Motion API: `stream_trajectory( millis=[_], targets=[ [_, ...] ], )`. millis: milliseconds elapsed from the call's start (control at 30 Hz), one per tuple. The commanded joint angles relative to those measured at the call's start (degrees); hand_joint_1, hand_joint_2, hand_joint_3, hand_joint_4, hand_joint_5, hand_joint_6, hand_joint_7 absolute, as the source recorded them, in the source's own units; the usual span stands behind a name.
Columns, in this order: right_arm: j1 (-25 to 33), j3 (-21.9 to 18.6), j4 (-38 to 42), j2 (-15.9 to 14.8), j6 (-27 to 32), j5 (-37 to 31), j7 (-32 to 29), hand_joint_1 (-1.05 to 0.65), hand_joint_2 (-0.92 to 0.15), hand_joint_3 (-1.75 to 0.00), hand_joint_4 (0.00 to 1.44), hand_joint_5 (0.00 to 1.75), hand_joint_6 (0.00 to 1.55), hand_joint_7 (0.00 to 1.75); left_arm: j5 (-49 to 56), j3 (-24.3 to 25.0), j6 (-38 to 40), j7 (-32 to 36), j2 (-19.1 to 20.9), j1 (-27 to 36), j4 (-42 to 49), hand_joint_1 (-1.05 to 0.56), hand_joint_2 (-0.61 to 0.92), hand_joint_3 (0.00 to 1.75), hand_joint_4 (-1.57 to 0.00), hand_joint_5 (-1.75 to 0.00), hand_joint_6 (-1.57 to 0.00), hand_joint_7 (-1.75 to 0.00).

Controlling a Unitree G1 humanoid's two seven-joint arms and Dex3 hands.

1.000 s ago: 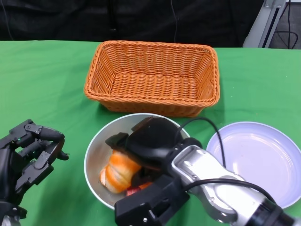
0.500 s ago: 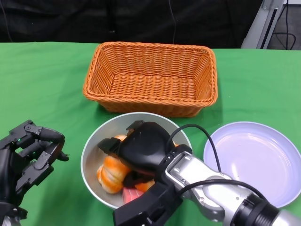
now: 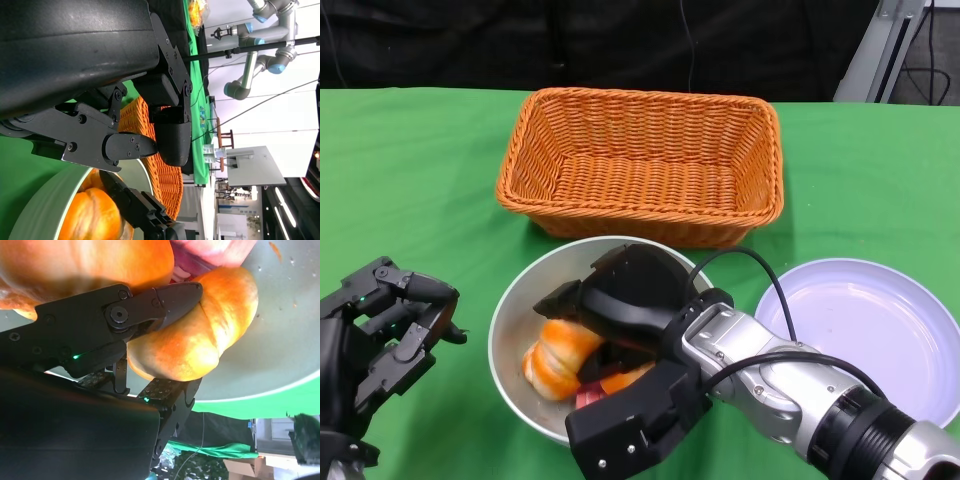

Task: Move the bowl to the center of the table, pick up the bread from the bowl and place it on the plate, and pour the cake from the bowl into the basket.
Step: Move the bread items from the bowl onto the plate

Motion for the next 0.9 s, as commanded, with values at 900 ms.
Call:
stream_trajectory(
  millis=[900],
  targets=[
    [14.2, -19.2, -38.6, -11.3, 0.2, 17.5, 15.1, -0.18, -0.92, -0.17, 0.77, 1.52, 1.22, 0.14, 1.4, 0.9, -2.2, 0.6, 1.3, -1.7, 3.9, -0.16, 0.92, 0.24, -0.78, -1.49, -0.87, -0.99]
  ],
)
